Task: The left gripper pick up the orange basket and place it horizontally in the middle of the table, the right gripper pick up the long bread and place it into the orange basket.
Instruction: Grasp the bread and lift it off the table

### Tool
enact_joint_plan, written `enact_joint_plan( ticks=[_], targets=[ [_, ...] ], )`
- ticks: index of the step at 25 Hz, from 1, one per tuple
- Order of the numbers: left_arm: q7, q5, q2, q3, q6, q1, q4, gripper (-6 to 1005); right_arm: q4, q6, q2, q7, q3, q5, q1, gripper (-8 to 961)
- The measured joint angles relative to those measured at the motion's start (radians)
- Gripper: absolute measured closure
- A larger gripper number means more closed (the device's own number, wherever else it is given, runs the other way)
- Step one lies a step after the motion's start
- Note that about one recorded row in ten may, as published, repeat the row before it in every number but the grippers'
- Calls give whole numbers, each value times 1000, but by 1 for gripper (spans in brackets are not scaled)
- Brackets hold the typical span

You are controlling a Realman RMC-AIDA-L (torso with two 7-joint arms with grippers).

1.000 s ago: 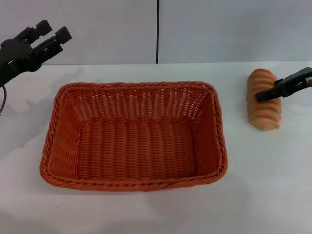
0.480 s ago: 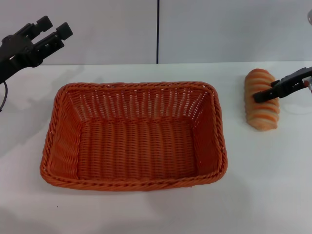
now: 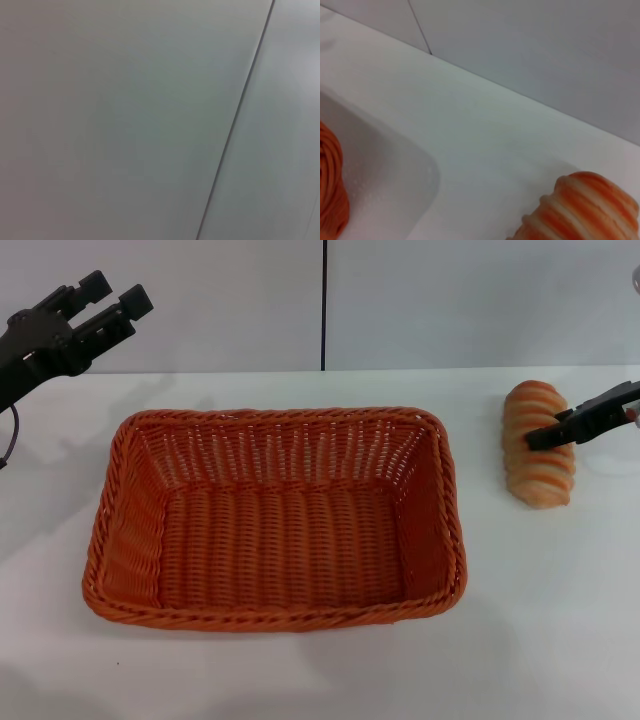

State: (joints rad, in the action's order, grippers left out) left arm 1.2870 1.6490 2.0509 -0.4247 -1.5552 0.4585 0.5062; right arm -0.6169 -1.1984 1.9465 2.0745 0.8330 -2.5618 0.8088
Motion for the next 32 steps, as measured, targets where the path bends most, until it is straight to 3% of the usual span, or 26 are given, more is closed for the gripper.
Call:
enact_joint_plan(
  ticks=[19,20,32],
  targets=[
    [7,0,-3,-8,-4,2,0,203,-3,-6,0,0,-7,7,-5,465],
    [7,0,-3,-8,-4,0,0,203,-3,-6,0,0,-8,8,-5,511],
    [9,1,-2,-17,-6,-5,0,202,-26,-9,3,1,-6,9,-15,608]
  ],
)
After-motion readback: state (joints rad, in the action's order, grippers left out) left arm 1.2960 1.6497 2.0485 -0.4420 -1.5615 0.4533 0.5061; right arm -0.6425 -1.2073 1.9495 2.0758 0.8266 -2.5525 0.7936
